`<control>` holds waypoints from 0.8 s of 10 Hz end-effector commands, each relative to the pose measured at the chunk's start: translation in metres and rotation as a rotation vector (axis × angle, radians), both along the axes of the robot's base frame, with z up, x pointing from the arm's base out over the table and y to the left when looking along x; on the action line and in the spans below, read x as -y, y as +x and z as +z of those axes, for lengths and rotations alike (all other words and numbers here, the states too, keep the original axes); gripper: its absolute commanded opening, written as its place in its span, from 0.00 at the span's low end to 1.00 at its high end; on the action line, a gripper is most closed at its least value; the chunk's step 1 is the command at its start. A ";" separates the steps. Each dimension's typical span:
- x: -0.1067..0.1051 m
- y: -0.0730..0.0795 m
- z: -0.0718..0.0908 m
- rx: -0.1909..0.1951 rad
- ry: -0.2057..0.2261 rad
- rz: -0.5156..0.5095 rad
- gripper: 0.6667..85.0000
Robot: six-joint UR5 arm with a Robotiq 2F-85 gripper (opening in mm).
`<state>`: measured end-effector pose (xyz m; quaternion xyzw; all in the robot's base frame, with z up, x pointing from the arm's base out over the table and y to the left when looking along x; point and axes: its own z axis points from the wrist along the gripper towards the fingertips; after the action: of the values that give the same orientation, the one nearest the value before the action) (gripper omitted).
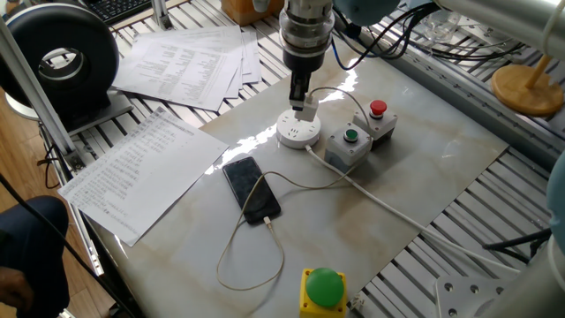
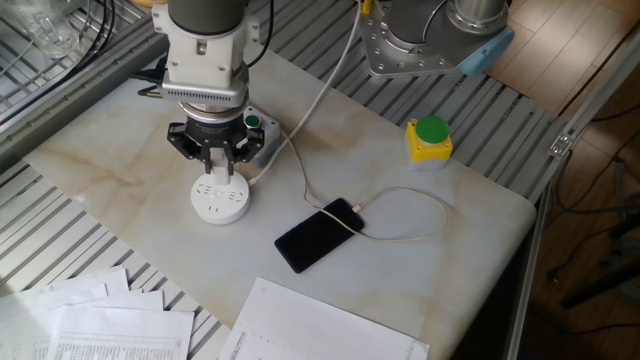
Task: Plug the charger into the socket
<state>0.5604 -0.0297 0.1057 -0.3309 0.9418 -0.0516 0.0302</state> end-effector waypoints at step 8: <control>0.019 -0.017 -0.030 -0.011 0.037 -0.017 0.00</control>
<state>0.5467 -0.0472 0.0840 -0.3300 0.9426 -0.0449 0.0234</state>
